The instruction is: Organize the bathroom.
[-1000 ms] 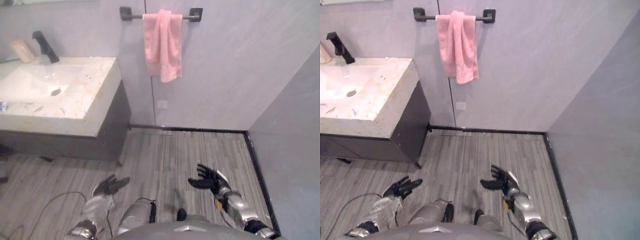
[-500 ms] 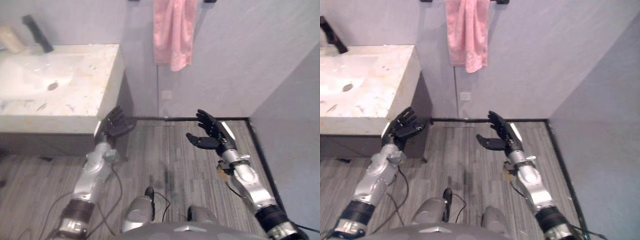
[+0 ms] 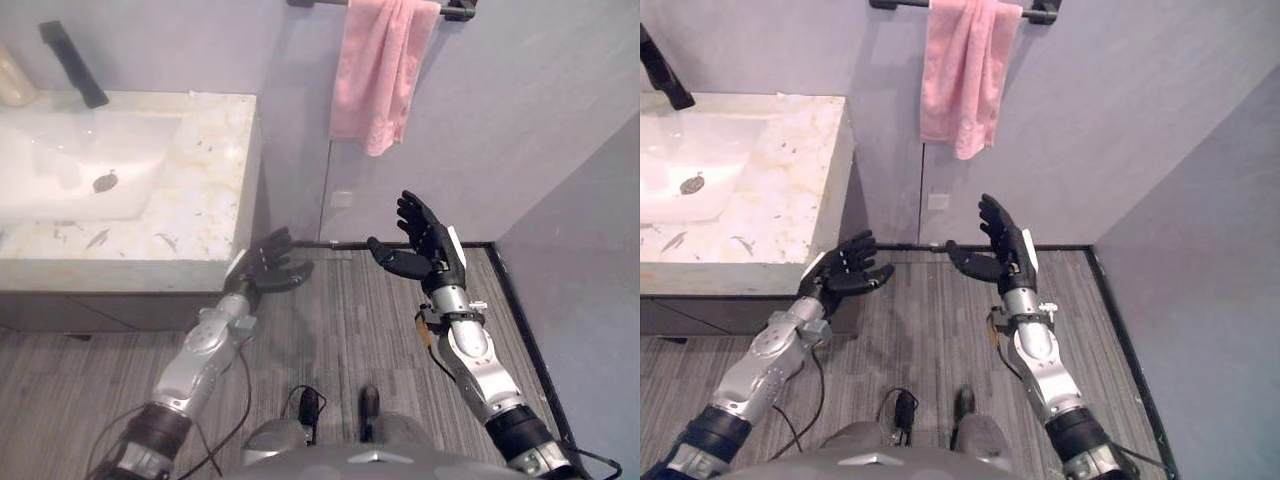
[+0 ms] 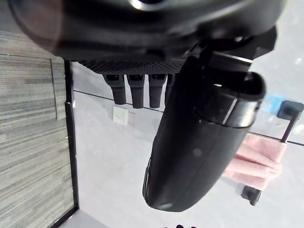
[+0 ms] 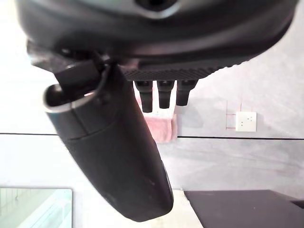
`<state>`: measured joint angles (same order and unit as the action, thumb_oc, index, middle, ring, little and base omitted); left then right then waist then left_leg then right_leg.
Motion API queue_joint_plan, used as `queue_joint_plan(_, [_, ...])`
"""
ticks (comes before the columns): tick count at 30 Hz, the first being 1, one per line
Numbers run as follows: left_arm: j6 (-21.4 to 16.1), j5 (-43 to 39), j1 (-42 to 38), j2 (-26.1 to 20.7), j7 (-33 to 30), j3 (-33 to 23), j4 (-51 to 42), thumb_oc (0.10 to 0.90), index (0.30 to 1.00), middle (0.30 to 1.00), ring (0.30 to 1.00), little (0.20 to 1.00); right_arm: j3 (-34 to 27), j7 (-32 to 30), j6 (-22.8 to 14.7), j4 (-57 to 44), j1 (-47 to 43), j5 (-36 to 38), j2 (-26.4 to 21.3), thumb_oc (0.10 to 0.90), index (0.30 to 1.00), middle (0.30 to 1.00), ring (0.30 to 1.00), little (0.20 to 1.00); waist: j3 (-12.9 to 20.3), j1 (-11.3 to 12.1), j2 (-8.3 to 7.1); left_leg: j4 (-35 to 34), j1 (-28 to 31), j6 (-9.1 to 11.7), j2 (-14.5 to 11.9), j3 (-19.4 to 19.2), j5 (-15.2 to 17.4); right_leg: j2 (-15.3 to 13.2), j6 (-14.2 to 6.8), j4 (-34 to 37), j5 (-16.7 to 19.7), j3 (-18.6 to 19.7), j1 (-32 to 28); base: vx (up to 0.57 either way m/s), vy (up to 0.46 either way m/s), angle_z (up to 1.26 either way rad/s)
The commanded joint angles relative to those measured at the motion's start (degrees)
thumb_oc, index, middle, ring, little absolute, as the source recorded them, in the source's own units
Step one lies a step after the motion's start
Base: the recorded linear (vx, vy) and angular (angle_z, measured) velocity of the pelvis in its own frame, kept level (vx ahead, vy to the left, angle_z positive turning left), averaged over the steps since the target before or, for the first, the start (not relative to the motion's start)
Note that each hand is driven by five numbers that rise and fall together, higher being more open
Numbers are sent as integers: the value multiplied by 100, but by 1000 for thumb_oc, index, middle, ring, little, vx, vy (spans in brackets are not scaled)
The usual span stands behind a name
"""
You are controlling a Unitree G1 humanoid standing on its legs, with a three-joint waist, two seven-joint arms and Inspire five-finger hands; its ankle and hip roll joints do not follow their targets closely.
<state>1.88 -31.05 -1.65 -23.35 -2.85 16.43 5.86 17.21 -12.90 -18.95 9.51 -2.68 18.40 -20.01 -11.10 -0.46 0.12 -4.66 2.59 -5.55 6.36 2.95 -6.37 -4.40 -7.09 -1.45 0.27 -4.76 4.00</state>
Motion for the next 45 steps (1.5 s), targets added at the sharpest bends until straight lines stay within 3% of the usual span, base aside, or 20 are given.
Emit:
queue_joint_plan(1, [-732, -8, -48, -140, -2, -260, -570, 800, 900, 900, 900, 900, -185, -162, -791, -279, -405, -132, -185, 800, 900, 900, 900, 900, 506, 163, -91, -34, 106, 174, -36, 294, 393, 112, 140, 280, 799, -99, -71, 129, -56, 45])
queue_joint_plan(9, [-649, -144, 453, -123, 118, -475, -703, 800, 900, 900, 900, 900, -287, 25, -624, -282, -324, -184, -170, 800, 900, 900, 900, 900, 736, 322, -127, -34, 95, 143, 56, 327, 472, 51, 162, 550, 793, -38, -449, 108, 31, 10])
queue_joint_plan(11, [-636, -186, 472, -159, 142, -465, -733, 800, 900, 900, 900, 900, -262, 72, -710, -205, -329, -149, -143, 800, 900, 900, 900, 900, 716, 330, -97, -34, 143, 82, 70, 269, 538, 12, 113, 101, 671, -91, -345, 140, 38, -11])
queue_joint_plan(14, [-636, -59, 385, -206, 75, -343, -743, 800, 900, 900, 900, 900, -199, 42, -709, -314, -340, -80, -168, 800, 900, 900, 900, 900, 573, 214, -89, -34, 178, -3, 92, 271, 535, -72, 16, -886, 1073, -57, 396, 151, -17, -5])
queue_joint_plan(17, [-661, -155, 191, -255, 160, -277, -677, 800, 900, 900, 900, 900, -241, 101, -663, -400, -309, -107, -168, 800, 900, 900, 900, 900, 484, 143, -148, -34, 293, 73, 96, 345, 667, -243, -52, -176, 1285, -183, 585, 268, -99, 9])
queue_joint_plan(18, [-659, -155, 192, -255, 159, -277, -679, 800, 900, 900, 900, 900, -242, 100, -659, -404, -307, -109, -168, 800, 900, 900, 900, 900, 479, 140, -141, -34, 302, 74, 89, 349, 672, -236, -50, -151, 1296, -192, 563, 348, -147, 6])
queue_joint_plan(20, [-623, -79, 178, -278, 192, -306, -792, 800, 900, 900, 900, 900, -299, 190, -552, -546, -310, -79, -171, 800, 900, 900, 900, 900, 386, 57, -119, -34, 546, 103, 10, 314, 854, -205, -92, 594, 1438, -247, 790, 405, -176, 3])
queue_joint_plan(24, [-529, -15, 173, -318, 222, -419, -845, 800, 900, 900, 900, 900, -387, 465, -467, -704, -191, 11, -167, 800, 900, 900, 900, 900, 400, -34, -137, 56, 782, 64, -42, 351, 1066, -159, -80, 645, 1376, -218, 928, 437, -234, 9])
queue_joint_plan(27, [-485, -74, 214, -249, 95, -459, -836, 800, 900, 900, 900, 900, -261, 506, -352, -794, -182, 21, -260, 800, 900, 900, 900, 900, 550, -71, -251, 361, 923, 213, -57, 461, 1226, -170, -65, 548, 1430, -302, 645, 349, -200, 43])
queue_joint_plan(29, [-451, -21, 304, -180, 52, -558, -899, 800, 900, 900, 900, 900, -212, 499, -208, -957, -74, 111, -271, 800, 900, 900, 900, 900, 670, -85, -213, 768, 893, 402, -181, 372, 874, -99, 57, 570, 1352, -389, 386, 320, -152, 43])
queue_joint_plan(30, [-510, -6, 360, -189, 29, -577, -933, 800, 900, 900, 900, 900, -190, 539, -276, -923, -21, 133, -273, 800, 900, 900, 900, 900, 689, -63, -190, 1350, 693, 576, -226, 316, 460, -13, 180, 622, 1225, -412, 175, 256, -132, 23])
queue_joint_plan(32, [-545, -25, 391, -145, -64, -606, -970, 800, 900, 900, 900, 900, -168, 577, -331, -869, 10, 64, -309, 800, 900, 900, 900, 900, 668, -19, -174, 2198, 378, 740, -223, 242, 125, 70, 319, 645, 1038, -373, -33, 251, -143, 1])
queue_joint_plan(33, [-585, 6, 381, -103, -65, -637, -976, 800, 900, 900, 900, 900, -153, 590, -354, -863, 12, 10, -342, 800, 900, 900, 900, 900, 632, -8, -215, 2946, 67, 811, -144, 182, -29, 62, 410, 645, 985, -323, -121, 162, -121, -19])
queue_joint_plan(35, [-636, -8, 379, -89, -67, -624, -976, 800, 900, 900, 900, 900, -154, 608, -377, -849, 11, 8, -361, 800, 900, 900, 900, 900, 590, 20, -252, 3395, -238, 821, -48, 187, -17, 43, 444, 645, 965, -284, -195, 130, -90, -30])
queue_joint_plan(36, [-756, 30, 400, -61, -118, -639, -981, 800, 900, 900, 900, 900, -166, 667, -379, -835, 28, -19, -414, 800, 900, 900, 900, 900, 500, 58, -352, 4035, -647, 776, 20, 102, 35, -25, 514, 598, 922, -229, -355, 155, -91, -22])
queue_joint_plan(38, [-805, 8, 412, -40, -119, -639, -984, 800, 900, 900, 900, 900, -189, 710, -357, -850, 17, -23, -447, 800, 900, 900, 900, 900, 463, 93, -391, 4215, -976, 671, -42, -10, 252, -21, 534, 573, 866, -165, -466, 156, -63, -3])
queue_joint_plan(41, [-938, -9, 461, -63, -229, -636, -1041, 800, 900, 900, 900, 900, -149, 673, -291, -929, -41, -17, -503, 800, 900, 900, 900, 900, 467, 148, -382, 3020, -916, 567, -336, -182, 387, 84, 503, 579, 629, -54, -702, 171, 39, -6])
queue_joint_plan(42, [-970, -30, 472, -86, -252, -659, -1085, 800, 900, 900, 900, 900, -138, 681, -285, -946, -61, -13, -523, 800, 900, 900, 900, 900, 488, 161, -361, 2245, -782, 560, -459, -262, 396, 125, 480, 601, 539, -26, -776, 170, 100, -3])
queue_joint_plan(44, [-1040, -75, 473, -122, -234, -684, -1106, 800, 900, 900, 900, 900, -124, 674, -337, -958, -62, -19, -566, 800, 900, 900, 900, 900, 523, 199, -273, 727, -653, 671, -729, -379, 122, 222, 463, 645, 395, -12, -939, 189, 136, -9])
queue_joint_plan(45, [-1056, -88, 458, -120, -224, -677, -1113, 800, 900, 900, 900, 900, -119, 654, -356, -977, -57, -72, -584, 800, 900, 900, 900, 900, 519, 216, -252, 368, -629, 726, -818, -410, -59, 243, 457, 645, 341, 0, -998, 142, 122, -4])
